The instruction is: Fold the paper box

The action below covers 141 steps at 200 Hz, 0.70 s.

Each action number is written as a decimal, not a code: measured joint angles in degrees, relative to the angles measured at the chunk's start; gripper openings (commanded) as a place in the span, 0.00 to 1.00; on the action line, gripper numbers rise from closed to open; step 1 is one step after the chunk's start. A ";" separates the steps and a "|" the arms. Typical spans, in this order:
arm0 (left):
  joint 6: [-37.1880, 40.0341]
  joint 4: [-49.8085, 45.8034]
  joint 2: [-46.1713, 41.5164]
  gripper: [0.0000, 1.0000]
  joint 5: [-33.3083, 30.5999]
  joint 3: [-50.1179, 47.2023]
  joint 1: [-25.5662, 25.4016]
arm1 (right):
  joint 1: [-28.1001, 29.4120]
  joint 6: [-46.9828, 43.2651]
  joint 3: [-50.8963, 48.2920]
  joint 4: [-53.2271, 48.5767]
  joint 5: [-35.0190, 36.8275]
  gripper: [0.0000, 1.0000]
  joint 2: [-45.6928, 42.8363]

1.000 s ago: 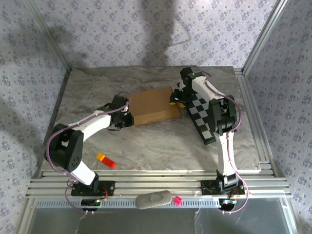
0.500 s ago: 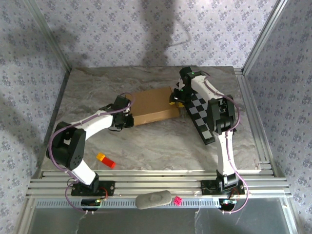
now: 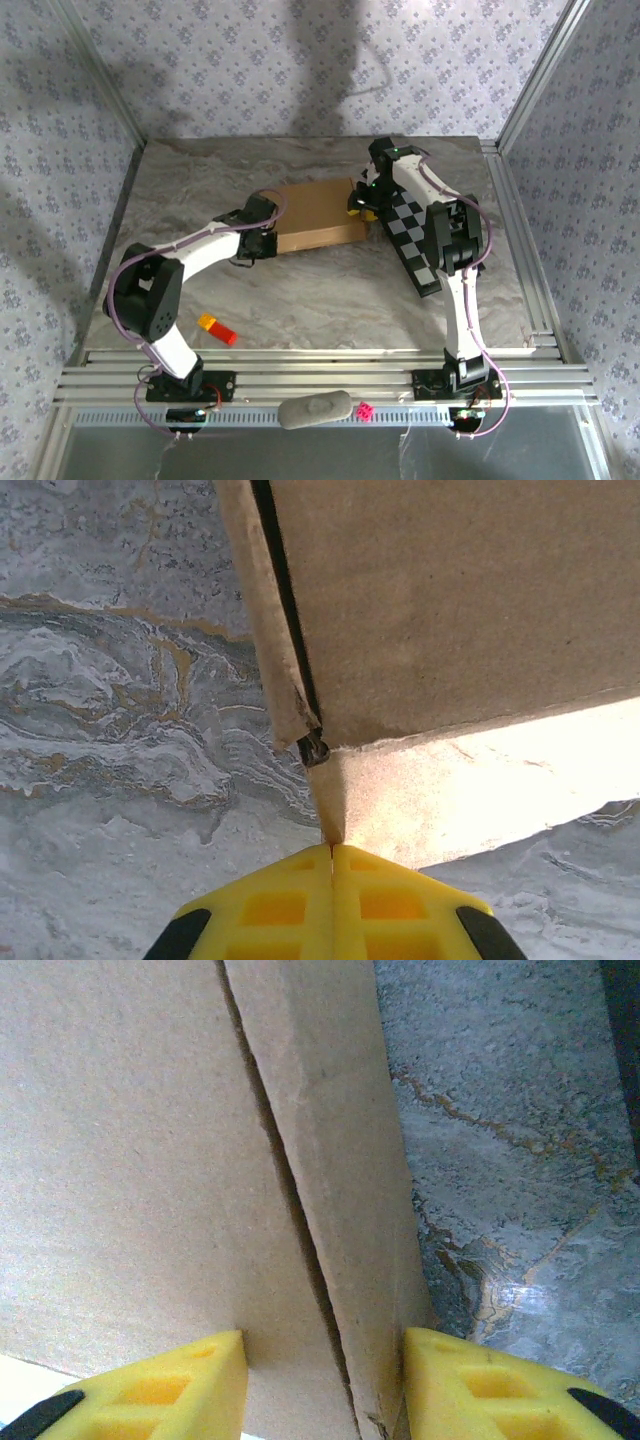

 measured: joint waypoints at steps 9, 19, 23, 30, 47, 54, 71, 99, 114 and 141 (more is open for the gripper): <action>0.13 -0.46 0.31 0.02 -0.72 0.39 -0.35 | -0.04 0.00 0.00 -0.07 -0.04 0.44 0.02; 0.20 -0.96 0.61 0.04 -1.64 0.81 -0.72 | -0.04 0.00 0.00 -0.09 -0.15 0.44 0.02; 0.20 -1.11 0.72 0.06 -1.92 0.96 -0.83 | -0.04 0.00 0.00 -0.11 -0.15 0.44 0.02; 0.35 -1.33 0.81 0.09 -2.38 1.07 -1.07 | -0.09 0.00 0.00 -0.11 -0.17 0.44 0.02; 0.24 -1.86 0.81 0.16 -3.10 1.11 -1.22 | -0.09 0.00 0.00 -0.11 -0.17 0.44 0.02; 0.22 -2.12 0.76 0.19 -3.13 1.11 -1.22 | -0.09 0.00 0.00 -0.13 -0.17 0.44 0.02; -0.20 -2.54 0.24 0.27 -3.06 1.11 -1.22 | -0.09 0.00 0.00 -0.13 -0.17 0.45 0.02; -1.55 -3.45 -2.84 0.38 -2.89 1.11 -1.22 | -0.09 0.02 0.00 -0.09 -0.15 0.47 0.02; -2.43 -4.20 -4.87 0.42 -2.78 1.51 -1.22 | -0.09 0.00 0.00 -0.09 -0.11 0.49 0.02; -4.55 -5.70 -7.78 0.46 -1.66 3.37 -0.50 | -0.20 0.02 0.00 -0.11 0.26 0.51 0.02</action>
